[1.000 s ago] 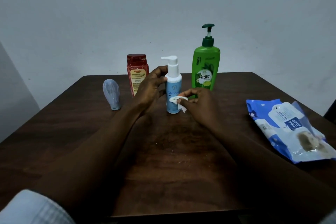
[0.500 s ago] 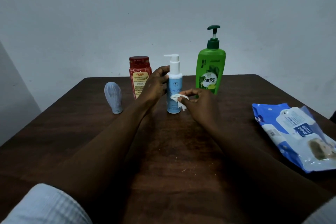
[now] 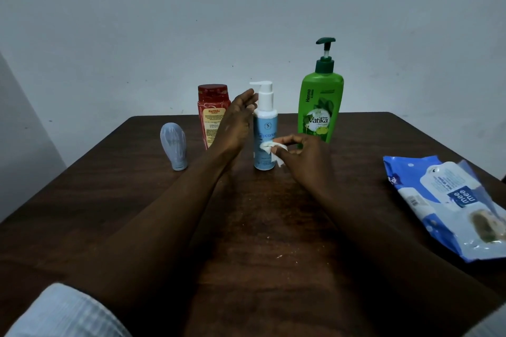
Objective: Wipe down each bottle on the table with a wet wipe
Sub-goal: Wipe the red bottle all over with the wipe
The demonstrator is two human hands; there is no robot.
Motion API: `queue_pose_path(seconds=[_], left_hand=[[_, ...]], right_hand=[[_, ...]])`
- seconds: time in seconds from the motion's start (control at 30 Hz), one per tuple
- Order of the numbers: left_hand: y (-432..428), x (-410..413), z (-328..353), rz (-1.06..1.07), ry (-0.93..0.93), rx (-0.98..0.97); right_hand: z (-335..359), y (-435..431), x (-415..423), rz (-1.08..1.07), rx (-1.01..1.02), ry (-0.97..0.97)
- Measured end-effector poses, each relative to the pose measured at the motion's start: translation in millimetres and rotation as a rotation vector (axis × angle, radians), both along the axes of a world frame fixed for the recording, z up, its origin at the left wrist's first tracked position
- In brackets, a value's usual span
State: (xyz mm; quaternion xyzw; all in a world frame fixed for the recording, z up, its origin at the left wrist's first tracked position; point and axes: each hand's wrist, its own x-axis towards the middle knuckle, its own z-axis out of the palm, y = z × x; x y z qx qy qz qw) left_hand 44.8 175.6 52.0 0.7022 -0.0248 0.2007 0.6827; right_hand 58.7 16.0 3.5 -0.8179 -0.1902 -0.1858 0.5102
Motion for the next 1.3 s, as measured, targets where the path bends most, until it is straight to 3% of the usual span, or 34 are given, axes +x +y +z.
queue_pose_path(seconds=[0.37, 0.53, 0.67, 0.83, 1.0, 1.3], left_hand=[[3, -52, 33, 0.161, -0.116, 0.026], [25, -75, 48, 0.454, -0.373, 0.31], [62, -59, 64, 0.468, -0.268, 0.425], [88, -43, 68, 0.283, -0.009, 0.706], [92, -34, 54, 0.172, 0.103, 0.648], [82, -58, 37, 0.194, 0.026, 0.476]], right_hand=[[-2, -6, -4, -0.012, 0.025, -0.008], [-2, -4, -8, -0.005, 0.03, -0.03], [-2, -5, -8, 0.002, 0.03, -0.025], [-2, -7, -9, 0.023, 0.028, -0.014], [-2, -8, -10, 0.062, 0.042, -0.013], [-1, -10, -17, 0.09, 0.065, -0.025]])
